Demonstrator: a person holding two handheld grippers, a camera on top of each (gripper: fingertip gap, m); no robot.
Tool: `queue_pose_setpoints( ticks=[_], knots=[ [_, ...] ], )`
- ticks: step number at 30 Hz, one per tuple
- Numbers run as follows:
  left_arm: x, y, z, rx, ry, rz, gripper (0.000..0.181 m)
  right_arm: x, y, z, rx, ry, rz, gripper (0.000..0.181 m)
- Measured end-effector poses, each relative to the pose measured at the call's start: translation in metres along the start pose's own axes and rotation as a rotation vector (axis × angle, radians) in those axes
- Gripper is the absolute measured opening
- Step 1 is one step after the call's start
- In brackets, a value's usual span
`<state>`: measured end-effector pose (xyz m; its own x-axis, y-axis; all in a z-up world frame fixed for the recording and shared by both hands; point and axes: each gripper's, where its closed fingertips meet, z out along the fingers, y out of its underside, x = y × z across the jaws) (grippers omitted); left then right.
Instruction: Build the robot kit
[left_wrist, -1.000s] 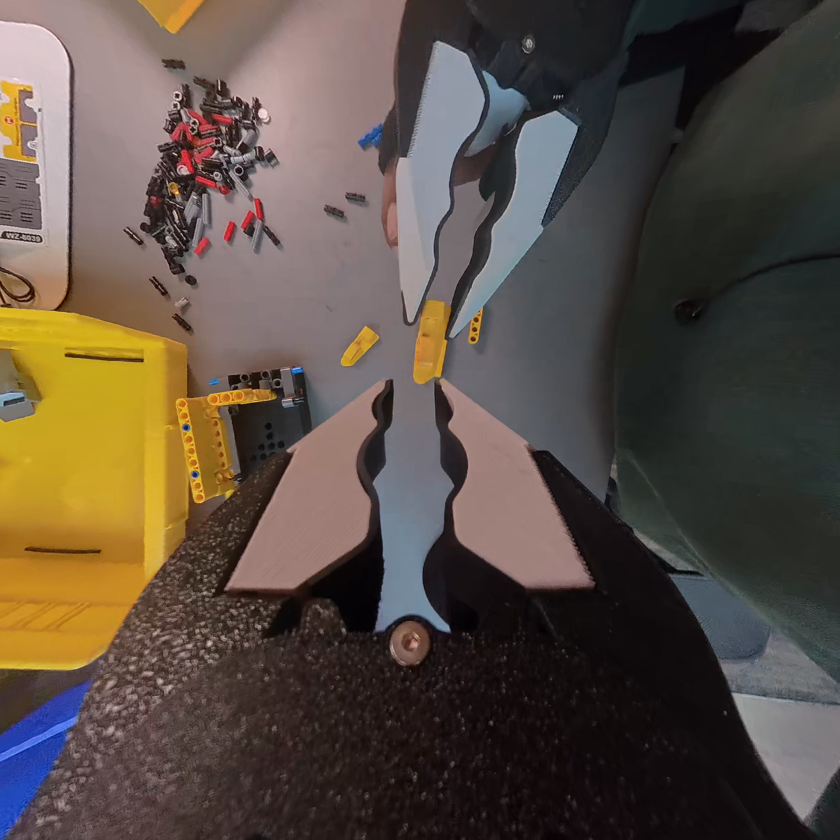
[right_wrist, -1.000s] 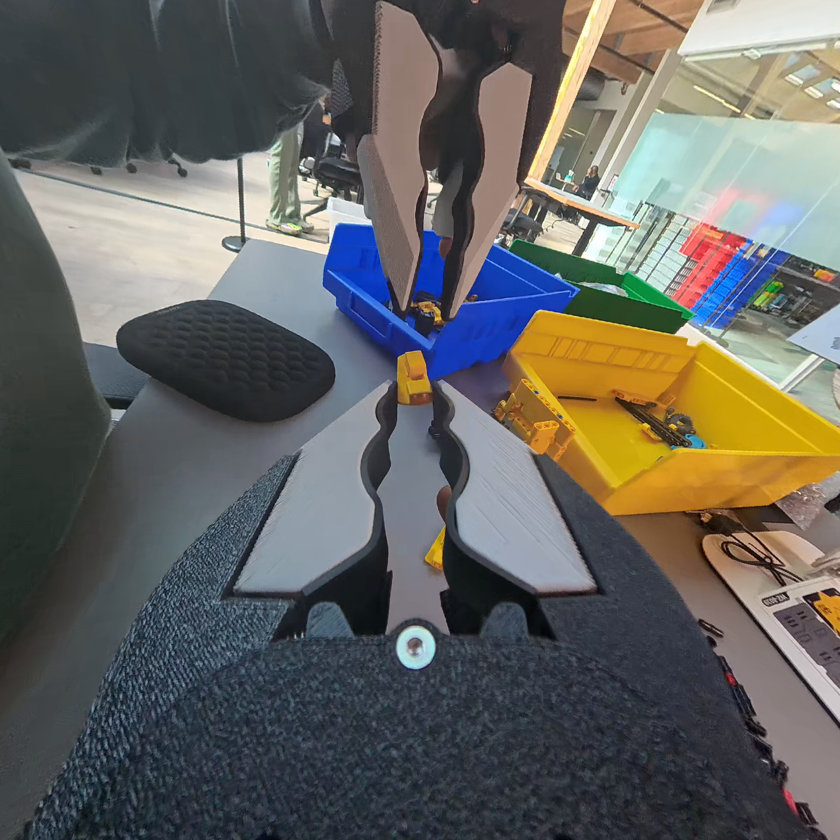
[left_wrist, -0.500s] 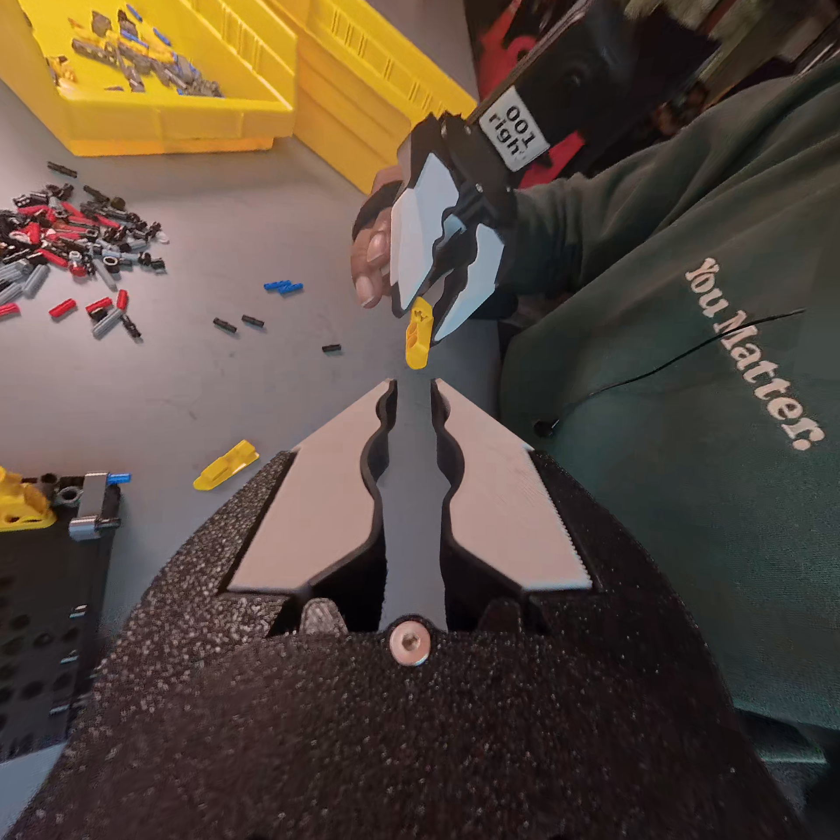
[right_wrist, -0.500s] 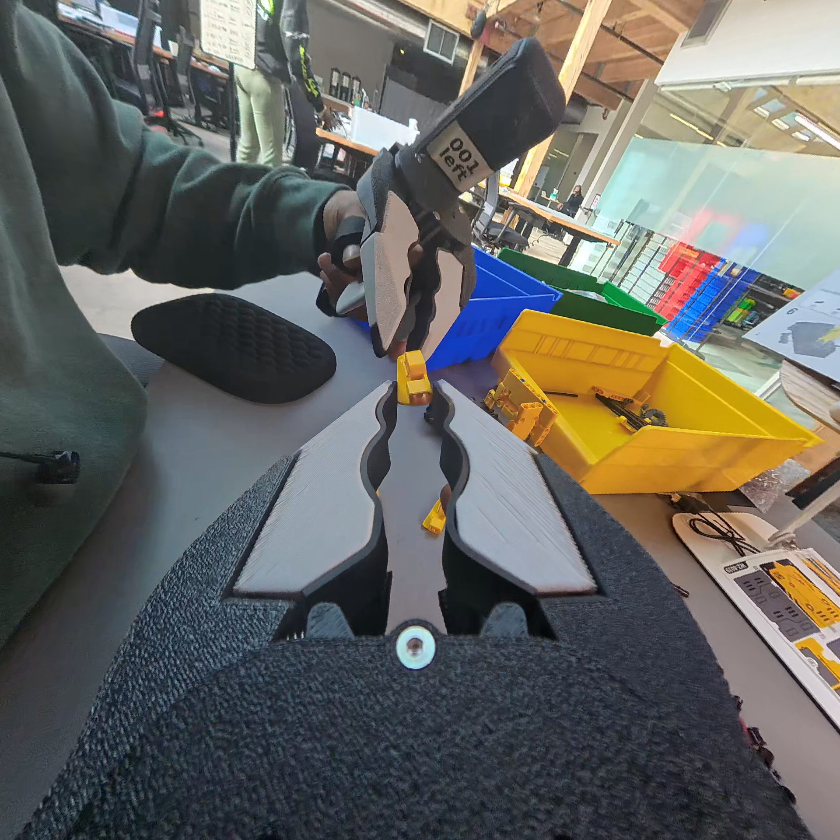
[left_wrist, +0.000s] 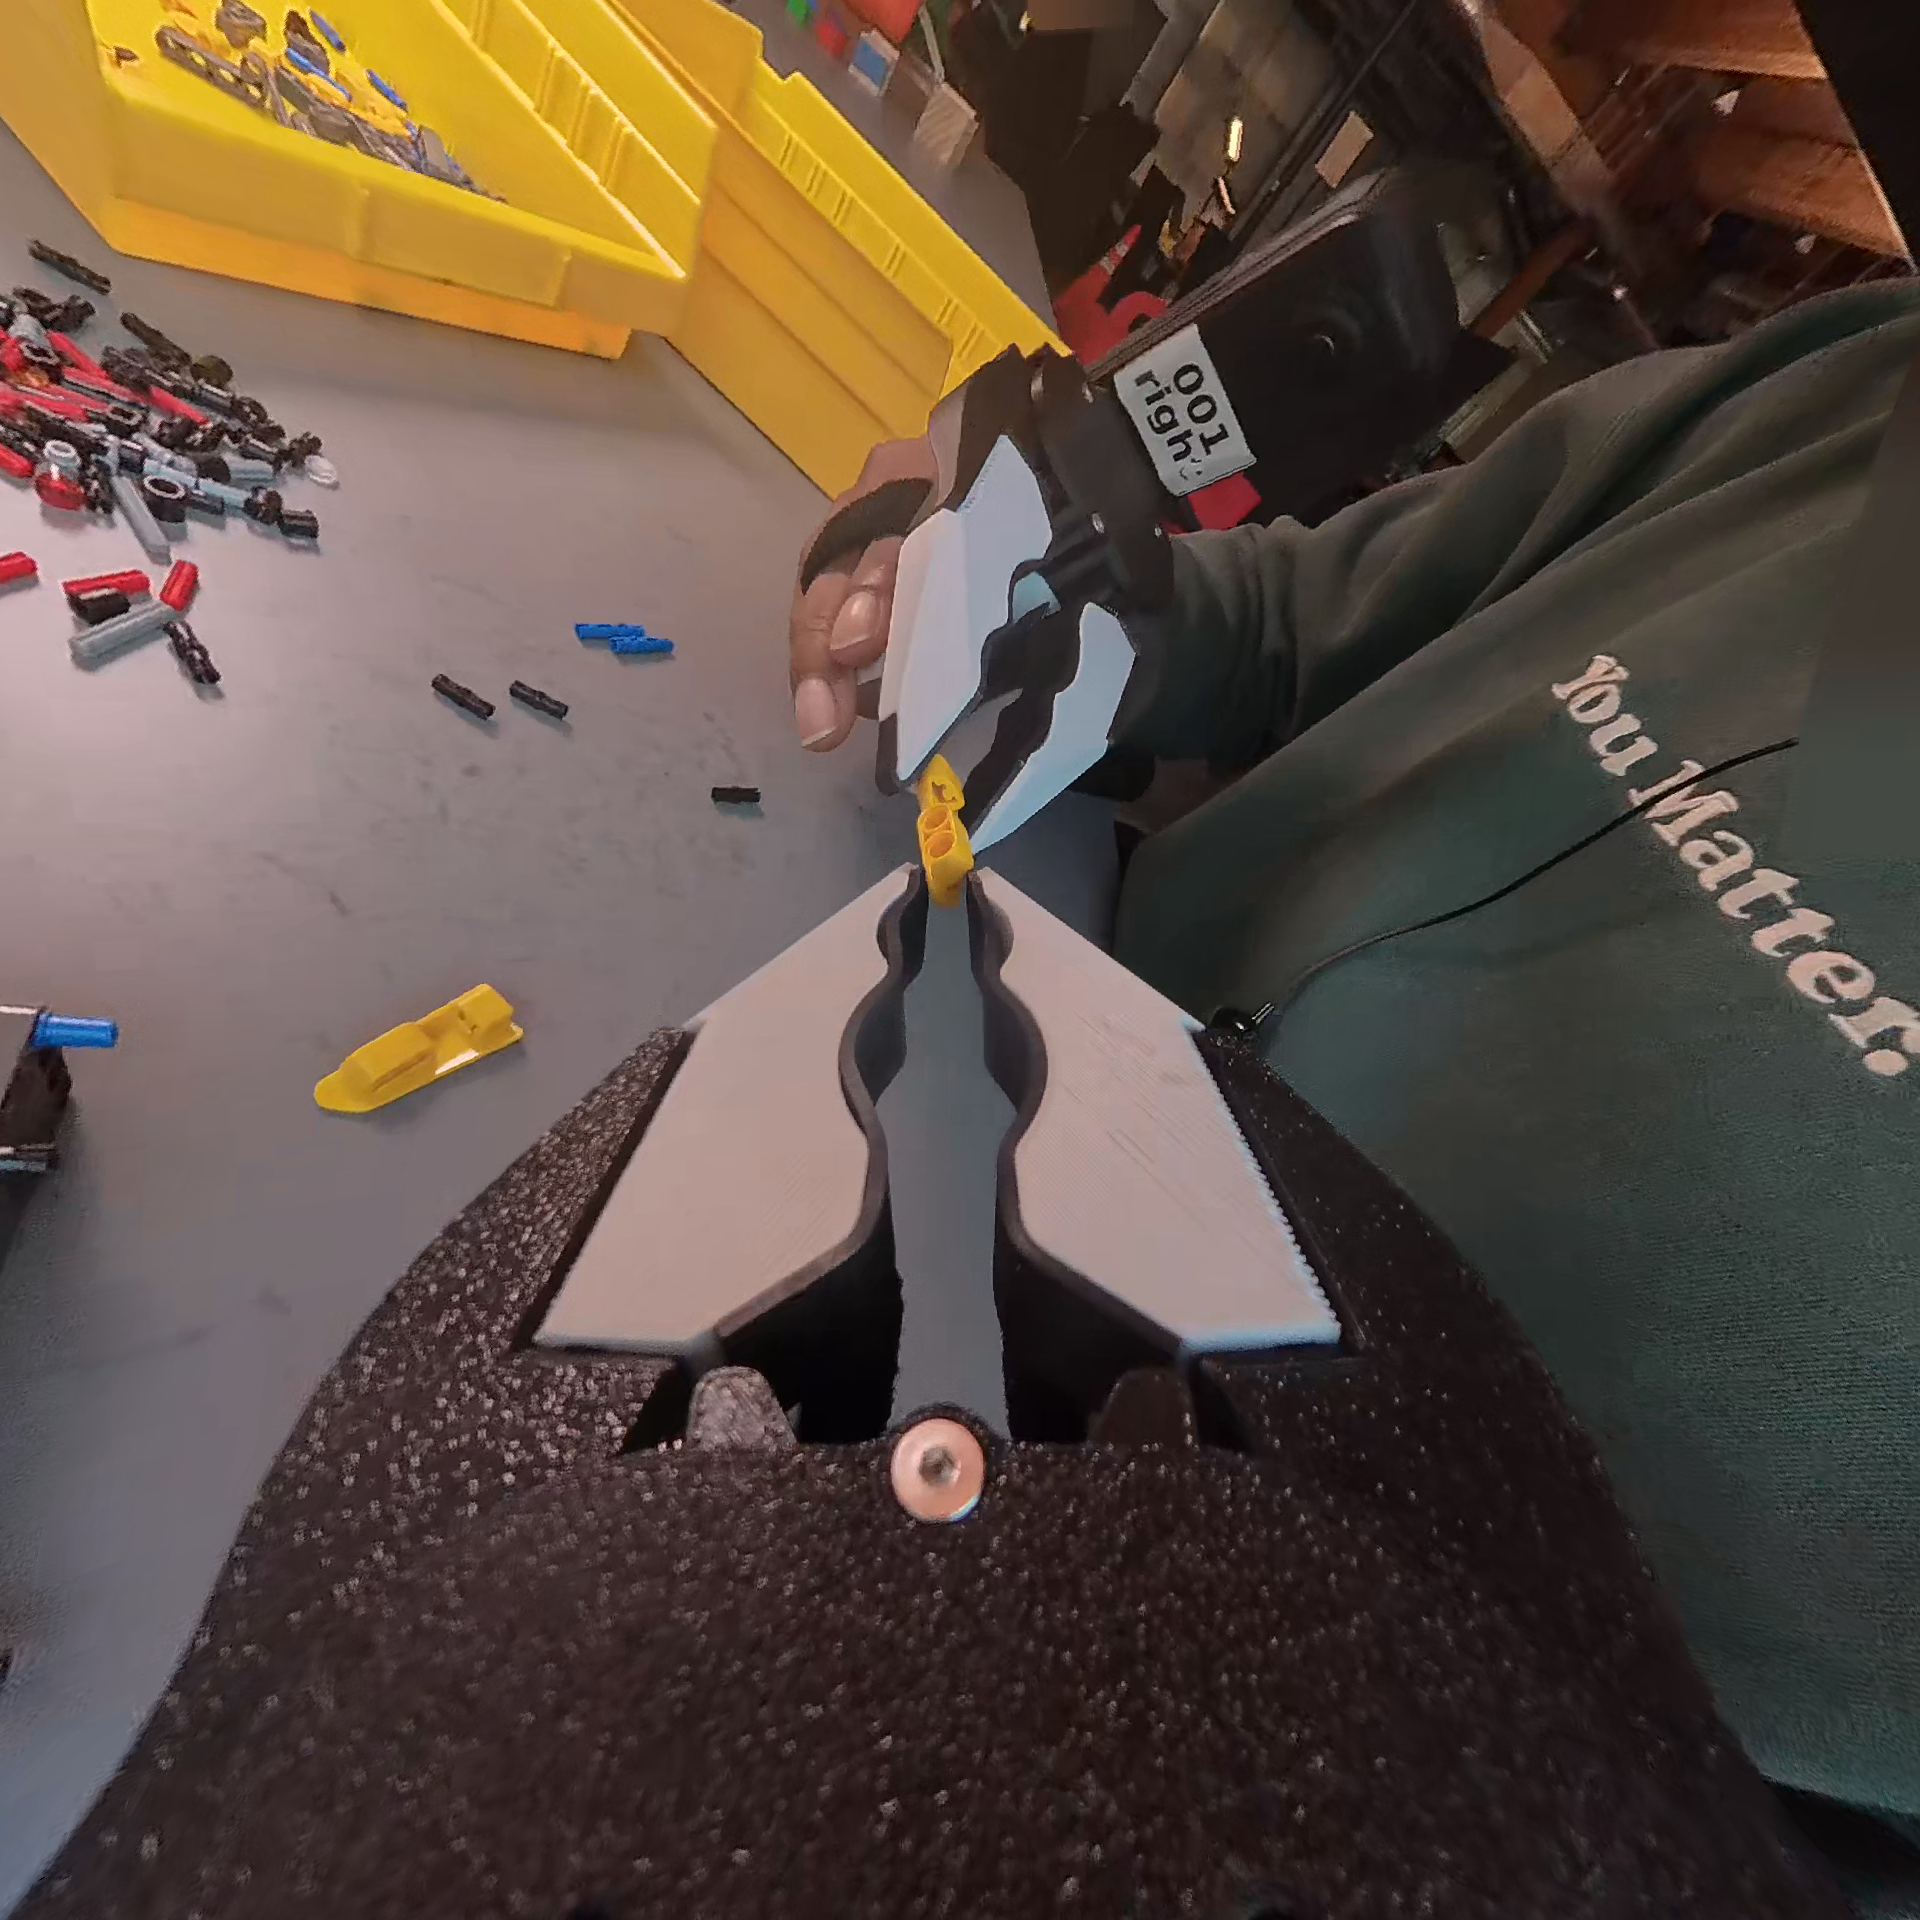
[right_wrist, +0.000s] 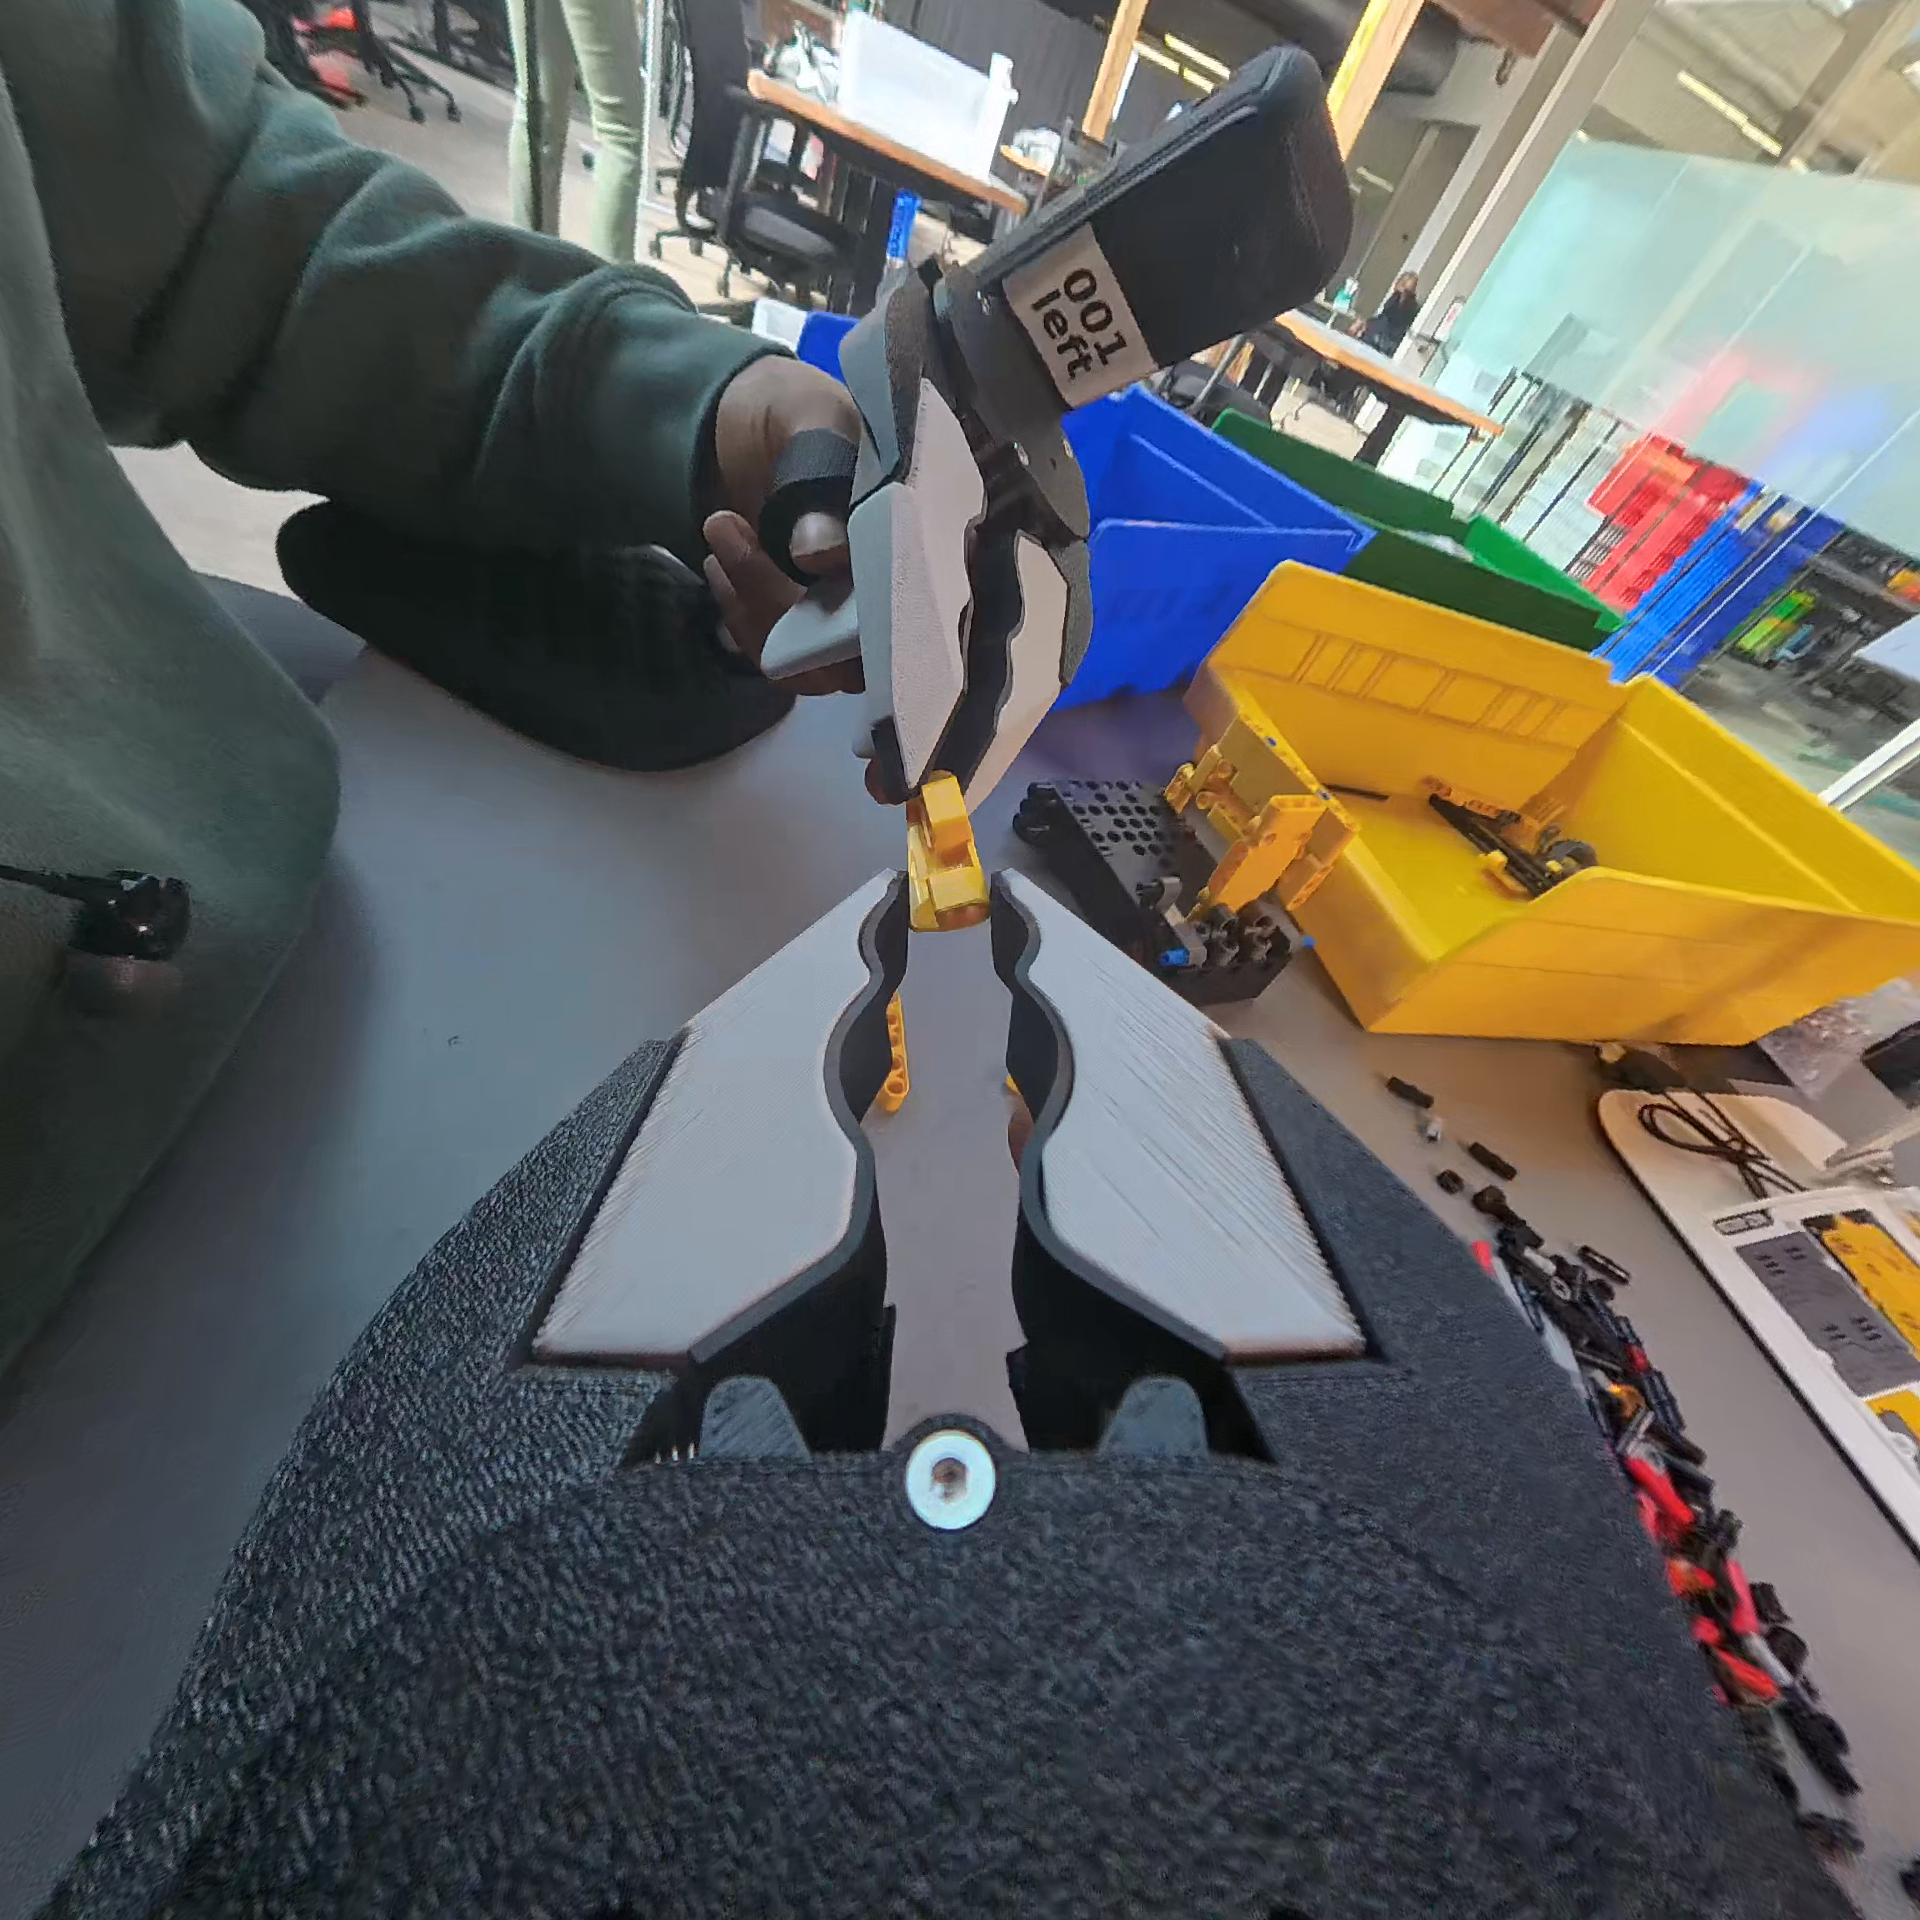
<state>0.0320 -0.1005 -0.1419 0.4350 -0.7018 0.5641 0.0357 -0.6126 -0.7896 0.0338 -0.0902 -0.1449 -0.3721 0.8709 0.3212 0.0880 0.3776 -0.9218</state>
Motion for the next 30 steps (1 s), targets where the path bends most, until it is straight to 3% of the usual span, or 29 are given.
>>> queue_pose_setpoints(
  ticks=[4,11,15,22,30],
  knots=[
    [-0.019,0.009,-0.001,-0.011,-0.023,-0.100,0.004,0.005,0.023,0.007,-0.111,-0.011,0.017,0.021],
    [-0.046,0.005,0.002,-0.037,-0.009,-0.170,0.003,0.023,0.045,0.011,-0.239,-0.008,-0.002,0.015],
    [-0.068,0.008,0.001,-0.056,-0.090,-0.195,0.003,0.034,0.056,0.011,-0.295,0.003,0.062,0.015],
    [-0.112,0.035,-0.018,-0.225,-0.478,0.007,0.017,0.051,0.111,0.015,-0.580,0.025,0.238,0.015],
    [-0.110,0.042,-0.006,-0.292,-0.502,0.088,0.026,0.053,0.114,0.029,-0.683,0.000,0.285,0.015]
  ],
)
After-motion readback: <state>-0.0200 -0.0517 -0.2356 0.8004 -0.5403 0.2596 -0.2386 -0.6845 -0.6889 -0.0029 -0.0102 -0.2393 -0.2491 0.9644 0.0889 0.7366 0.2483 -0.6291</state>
